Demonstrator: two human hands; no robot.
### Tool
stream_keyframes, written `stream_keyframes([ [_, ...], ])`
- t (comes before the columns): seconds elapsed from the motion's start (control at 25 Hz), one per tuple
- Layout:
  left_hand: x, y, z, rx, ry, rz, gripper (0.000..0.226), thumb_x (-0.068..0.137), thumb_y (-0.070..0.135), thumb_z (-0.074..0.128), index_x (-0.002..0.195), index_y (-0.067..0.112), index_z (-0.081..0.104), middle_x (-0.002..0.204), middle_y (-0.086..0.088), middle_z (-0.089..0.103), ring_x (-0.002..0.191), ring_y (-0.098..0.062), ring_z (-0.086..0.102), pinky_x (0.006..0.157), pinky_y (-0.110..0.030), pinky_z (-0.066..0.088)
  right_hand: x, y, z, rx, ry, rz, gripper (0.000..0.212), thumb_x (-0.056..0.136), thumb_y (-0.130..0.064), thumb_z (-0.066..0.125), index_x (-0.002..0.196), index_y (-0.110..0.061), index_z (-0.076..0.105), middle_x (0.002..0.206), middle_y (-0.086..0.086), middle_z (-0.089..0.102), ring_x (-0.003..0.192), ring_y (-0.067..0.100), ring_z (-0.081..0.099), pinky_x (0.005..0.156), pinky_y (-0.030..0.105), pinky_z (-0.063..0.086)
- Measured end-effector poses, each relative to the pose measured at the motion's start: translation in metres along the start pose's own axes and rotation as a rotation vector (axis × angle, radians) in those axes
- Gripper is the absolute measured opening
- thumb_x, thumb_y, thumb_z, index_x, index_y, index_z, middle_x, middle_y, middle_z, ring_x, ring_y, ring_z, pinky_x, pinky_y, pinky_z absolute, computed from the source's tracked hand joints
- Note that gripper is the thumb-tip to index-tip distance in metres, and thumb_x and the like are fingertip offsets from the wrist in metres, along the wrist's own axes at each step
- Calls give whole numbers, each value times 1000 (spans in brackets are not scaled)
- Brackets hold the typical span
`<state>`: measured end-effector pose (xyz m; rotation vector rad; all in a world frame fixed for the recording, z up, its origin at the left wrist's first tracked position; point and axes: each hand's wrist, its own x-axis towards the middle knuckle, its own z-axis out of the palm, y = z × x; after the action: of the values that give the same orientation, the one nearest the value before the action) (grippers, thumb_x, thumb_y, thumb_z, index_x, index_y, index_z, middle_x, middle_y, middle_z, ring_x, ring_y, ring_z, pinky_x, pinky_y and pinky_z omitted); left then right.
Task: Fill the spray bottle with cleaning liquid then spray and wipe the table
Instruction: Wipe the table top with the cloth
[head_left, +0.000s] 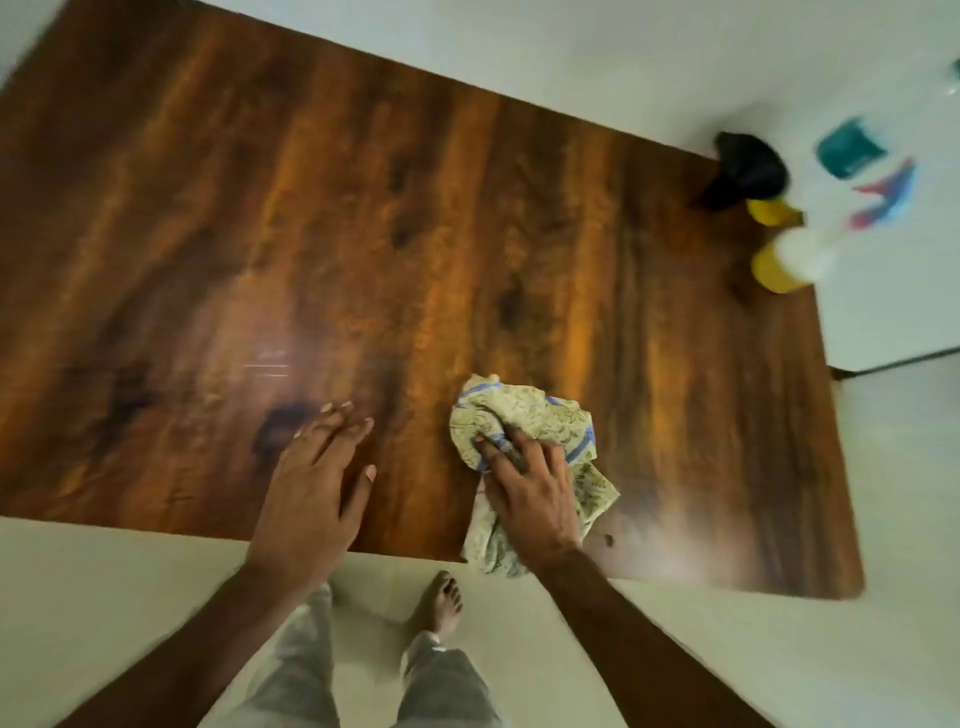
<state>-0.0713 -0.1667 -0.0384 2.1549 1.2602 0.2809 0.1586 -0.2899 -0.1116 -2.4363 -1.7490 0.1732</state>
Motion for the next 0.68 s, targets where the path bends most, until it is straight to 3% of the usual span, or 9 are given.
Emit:
stream_keyframes([
  [0.12, -4, 48, 30, -1, -50, 93, 50, 92, 19, 66, 140, 14, 53, 149, -7, 48, 143, -22, 37, 115, -51, 34, -42, 123, -23, -39, 75, 282, 45, 94, -43, 45, 135, -29, 60, 133, 12, 56, 109, 37, 48, 91, 48, 50],
  [0.24, -10, 73, 48, 11, -101, 131, 52, 92, 22, 65, 142, 15, 52, 151, -7, 45, 144, -22, 36, 114, -52, 37, -80, 240, -46, -68, 97, 610, 52, 94, -45, 36, 136, -24, 59, 138, 19, 52, 119, 45, 49, 101, 54, 42],
  [0.36, -17, 81, 54, 38, -130, 136, 53, 93, 25, 64, 143, 17, 50, 152, -6, 44, 144, -22, 35, 114, -51, 37, -99, 314, -62, -43, 153, 844, 48, 94, -43, 38, 133, -22, 57, 135, 24, 51, 117, 47, 50, 102, 53, 37],
  [0.56, -20, 70, 44, 77, -112, 97, 55, 94, 28, 64, 145, 20, 48, 152, 0, 43, 143, -17, 35, 117, -41, 32, -85, 311, -59, 76, 221, 1047, 46, 95, -43, 39, 134, -24, 55, 133, 26, 46, 118, 52, 42, 102, 56, 34],
  [0.68, -19, 57, 35, 66, -107, 43, 54, 93, 27, 66, 144, 19, 50, 149, -1, 47, 141, -18, 38, 115, -34, 29, -71, 266, -59, 70, 231, 986, 52, 94, -48, 33, 135, -24, 54, 134, 27, 47, 122, 50, 41, 107, 57, 30],
])
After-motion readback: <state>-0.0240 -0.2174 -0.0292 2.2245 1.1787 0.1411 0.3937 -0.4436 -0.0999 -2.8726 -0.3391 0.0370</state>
